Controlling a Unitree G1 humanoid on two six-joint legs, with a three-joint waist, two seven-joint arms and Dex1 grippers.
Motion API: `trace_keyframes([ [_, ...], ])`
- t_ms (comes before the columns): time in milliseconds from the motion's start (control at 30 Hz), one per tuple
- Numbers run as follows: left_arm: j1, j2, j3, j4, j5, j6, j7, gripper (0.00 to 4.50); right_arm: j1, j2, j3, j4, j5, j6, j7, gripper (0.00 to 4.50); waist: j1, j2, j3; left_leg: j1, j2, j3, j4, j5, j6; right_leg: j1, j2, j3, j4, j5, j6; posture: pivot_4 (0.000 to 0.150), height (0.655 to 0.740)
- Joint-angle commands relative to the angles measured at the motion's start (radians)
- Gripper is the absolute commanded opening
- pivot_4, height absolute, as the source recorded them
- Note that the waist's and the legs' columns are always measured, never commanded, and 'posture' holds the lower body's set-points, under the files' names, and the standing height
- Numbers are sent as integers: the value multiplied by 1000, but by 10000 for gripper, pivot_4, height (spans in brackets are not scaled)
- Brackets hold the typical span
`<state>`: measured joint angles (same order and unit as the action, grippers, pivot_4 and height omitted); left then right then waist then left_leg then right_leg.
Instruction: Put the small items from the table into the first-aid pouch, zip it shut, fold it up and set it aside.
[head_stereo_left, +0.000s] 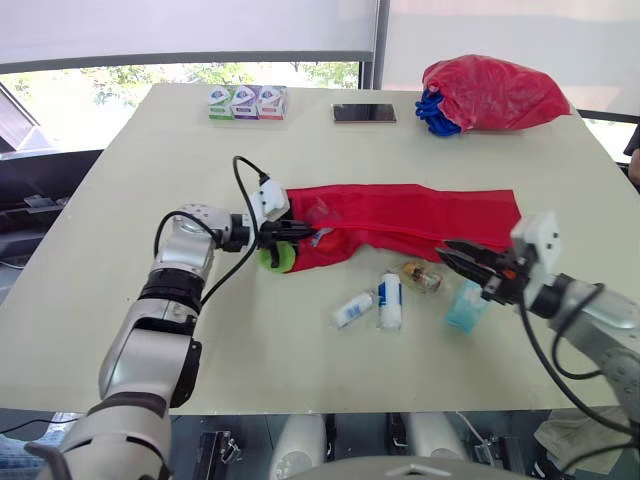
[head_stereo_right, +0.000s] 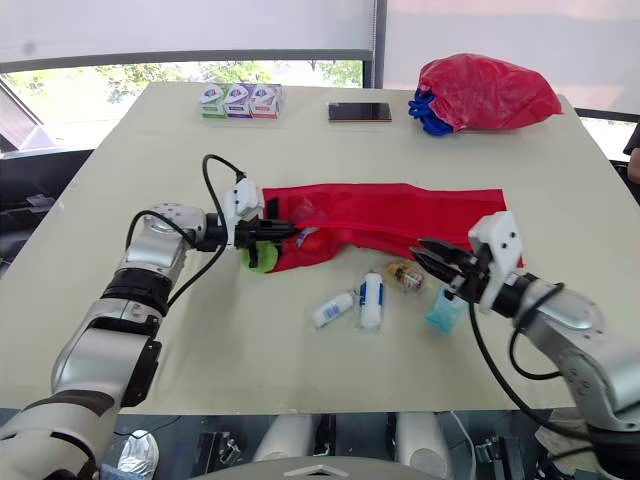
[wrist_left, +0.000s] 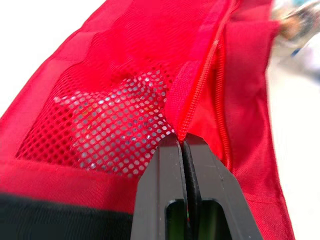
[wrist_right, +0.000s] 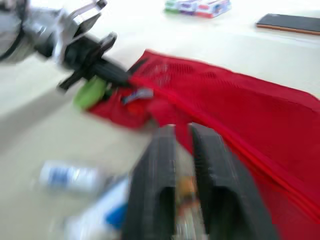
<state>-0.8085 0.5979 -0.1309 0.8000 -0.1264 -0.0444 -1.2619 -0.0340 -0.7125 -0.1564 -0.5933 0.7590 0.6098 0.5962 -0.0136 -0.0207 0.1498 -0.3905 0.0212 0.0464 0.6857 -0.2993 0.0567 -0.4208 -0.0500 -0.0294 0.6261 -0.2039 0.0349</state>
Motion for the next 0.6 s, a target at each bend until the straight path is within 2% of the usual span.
trace_keyframes([
  [33,-26,33,36,32,7,-25,1,2911,28,-34,-104,-54,63,-25,82,29170,3,0,0,0,0,0,0,0,0,0,0,0,1,0,0,1500,7400],
  [100,-31,47,44,43,7,-21,-8,7591,49,-49,-148,-58,93,-19,112,37139,5,0,0,0,0,0,1,0,0,0,0,-1,1,0,0,1500,7400],
  [133,-32,51,48,43,3,-15,-11,11323,58,-52,-162,-61,106,-18,123,41899,6,0,0,0,0,0,1,0,0,1,0,0,1,0,0,1500,7400],
  [167,-33,54,51,41,-2,-5,-16,14285,65,-53,-171,-62,113,-19,130,43685,7,0,0,0,0,0,1,0,0,1,0,0,1,0,0,1500,7400],
  [200,-33,56,54,39,-7,-1,-22,19155,72,-54,-178,-64,117,-20,136,45000,7,0,0,0,0,0,1,0,0,1,0,0,1,0,0,1500,7400],
  [233,-35,56,57,38,-11,1,-24,20405,76,-55,-181,-65,116,-22,140,45000,8,0,0,0,0,0,1,0,0,1,0,0,1,0,0,1500,7400],
  [267,-36,57,61,36,-14,3,-30,24394,79,-57,-181,-65,107,-27,143,45000,10,0,0,0,0,0,1,0,0,1,-1,0,0,0,0,1500,7400],
  [300,-39,57,67,33,-18,5,-37,25979,82,-60,-180,-64,94,-33,145,45000,12,0,0,0,0,0,1,0,0,1,-1,0,0,0,0,1500,7400],
  [367,-47,56,83,18,-36,16,-65,36547,88,-60,-180,-63,79,-41,147,45000,16,0,0,-1,0,0,1,0,0,0,-1,0,0,0,0,1500,7400],
  [433,-52,53,97,-13,-67,49,-111,44566,93,-59,-183,-64,77,-44,150,45000,21,-1,0,-1,0,0,1,0,0,0,-1,0,0,0,0,1500,7400],
  [567,-41,59,83,-137,-112,154,-209,44566,108,-55,-204,-80,92,-47,140,45000,29,-1,0,-1,0,0,1,0,0,0,0,0,0,0,0,1500,7400],
  [600,-41,45,74,-170,-103,151,-192,44566,113,-52,-212,-85,95,-48,134,45000,31,-1,0,-1,-1,0,2,0,0,0,0,0,0,0,0,1500,7400],
])
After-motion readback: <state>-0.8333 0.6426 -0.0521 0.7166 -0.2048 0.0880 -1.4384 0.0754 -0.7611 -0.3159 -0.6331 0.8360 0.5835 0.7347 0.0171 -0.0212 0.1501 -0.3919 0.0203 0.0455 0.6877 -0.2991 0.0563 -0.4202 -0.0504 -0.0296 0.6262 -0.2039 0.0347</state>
